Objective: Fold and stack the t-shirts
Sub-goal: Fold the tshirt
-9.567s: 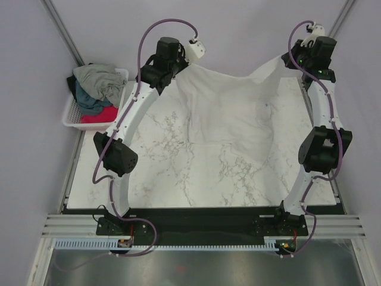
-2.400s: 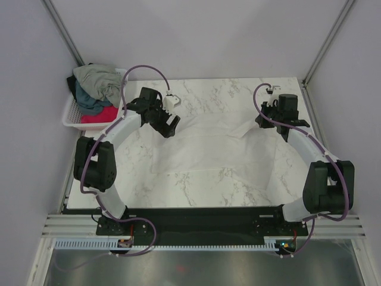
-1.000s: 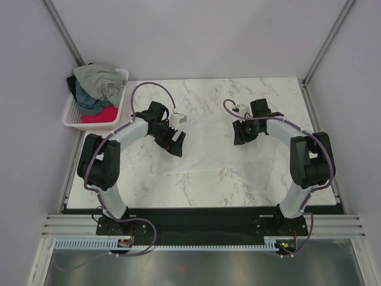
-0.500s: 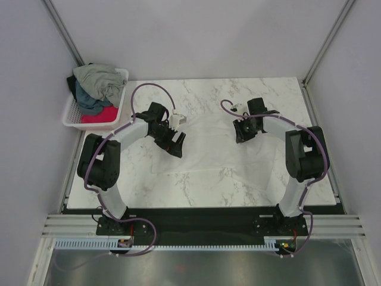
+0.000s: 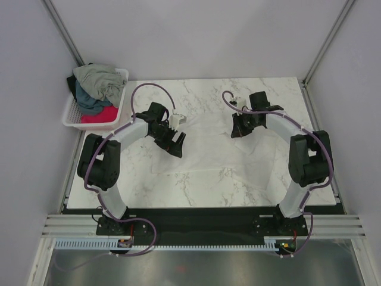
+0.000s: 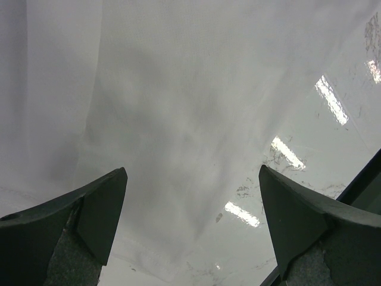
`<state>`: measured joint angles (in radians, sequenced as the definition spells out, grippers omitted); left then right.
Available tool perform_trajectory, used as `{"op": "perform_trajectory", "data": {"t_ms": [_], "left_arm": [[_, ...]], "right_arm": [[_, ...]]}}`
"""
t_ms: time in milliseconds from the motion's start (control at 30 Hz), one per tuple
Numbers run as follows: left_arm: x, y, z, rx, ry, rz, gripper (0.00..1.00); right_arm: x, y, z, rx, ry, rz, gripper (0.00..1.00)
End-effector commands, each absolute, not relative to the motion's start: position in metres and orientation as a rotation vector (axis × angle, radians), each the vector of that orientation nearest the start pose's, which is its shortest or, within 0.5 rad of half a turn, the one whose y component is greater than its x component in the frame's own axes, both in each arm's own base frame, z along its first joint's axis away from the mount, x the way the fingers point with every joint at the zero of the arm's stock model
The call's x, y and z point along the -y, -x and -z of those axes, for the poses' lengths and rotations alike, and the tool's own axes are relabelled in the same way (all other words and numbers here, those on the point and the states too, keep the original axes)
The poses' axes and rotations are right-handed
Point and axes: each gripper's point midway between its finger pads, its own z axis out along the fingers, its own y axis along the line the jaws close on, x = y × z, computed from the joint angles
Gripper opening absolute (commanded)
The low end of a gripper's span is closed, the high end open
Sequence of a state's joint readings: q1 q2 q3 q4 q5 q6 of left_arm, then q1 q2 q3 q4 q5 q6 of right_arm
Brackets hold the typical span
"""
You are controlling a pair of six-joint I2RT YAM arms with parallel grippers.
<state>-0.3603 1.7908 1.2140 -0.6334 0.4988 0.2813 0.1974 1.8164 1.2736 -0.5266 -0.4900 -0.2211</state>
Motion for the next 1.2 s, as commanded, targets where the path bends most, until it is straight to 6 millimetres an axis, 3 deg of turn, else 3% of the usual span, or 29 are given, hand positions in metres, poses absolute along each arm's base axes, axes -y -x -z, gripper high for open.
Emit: {"op": "perform_trajectory", "data": {"t_ms": [0,33,67,100,200,267,400,500,600,633,800,900,1033,1167], "left_arm": [[0.203,-0.319,-0.061,-2.520,-0.953,0.711,1.00],[0.203,-0.319,-0.060,-2.523,-0.951,0.711,1.00],[0.203,-0.319,-0.060,-2.523,-0.953,0.712,1.00],[0.204,-0.319,-0.061,-2.523,-0.955,0.710,1.00],[0.203,-0.320,-0.061,-2.521,-0.952,0.707,1.00],[0.202,-0.321,-0.062,-2.516,-0.960,0.692,1.00],[0.198,-0.344,-0.078,-2.462,-0.955,0.628,1.00],[0.193,-0.364,-0.083,-2.448,-0.915,0.614,1.00],[0.194,-0.373,-0.083,-2.441,-0.908,0.610,1.00],[0.192,-0.367,-0.081,-2.474,-0.903,0.622,1.00],[0.192,-0.368,-0.086,-2.464,-0.912,0.609,1.00],[0.191,-0.366,-0.083,-2.473,-0.917,0.617,1.00],[0.190,-0.360,-0.071,-2.509,-0.919,0.631,1.00],[0.188,-0.352,-0.056,-2.551,-0.922,0.640,1.00]], "right_arm": [[-0.180,-0.369,-0.112,-2.380,0.696,-0.871,0.05],[-0.182,-0.367,-0.110,-2.387,0.695,-0.883,0.17],[-0.180,-0.368,-0.105,-2.404,0.689,-0.870,0.38],[-0.178,-0.368,-0.102,-2.417,0.684,-0.858,0.46],[-0.167,-0.375,-0.099,-2.433,0.647,-0.823,0.57],[-0.154,-0.385,-0.104,-2.433,0.582,-0.799,0.57],[-0.107,-0.417,-0.110,-2.419,0.398,-0.631,0.57],[-0.095,-0.428,-0.104,-2.428,0.369,-0.616,0.55],[-0.086,-0.434,-0.097,-2.448,0.343,-0.560,0.53],[-0.082,-0.434,-0.093,-2.463,0.337,-0.524,0.52],[-0.066,-0.421,-0.088,-2.503,0.350,-0.463,0.48],[-0.041,-0.409,-0.086,-2.539,0.267,-0.467,0.46],[-0.031,-0.390,-0.088,-2.572,0.186,-0.520,0.45],[-0.036,-0.369,-0.083,-2.607,0.137,-0.624,0.44]]}}
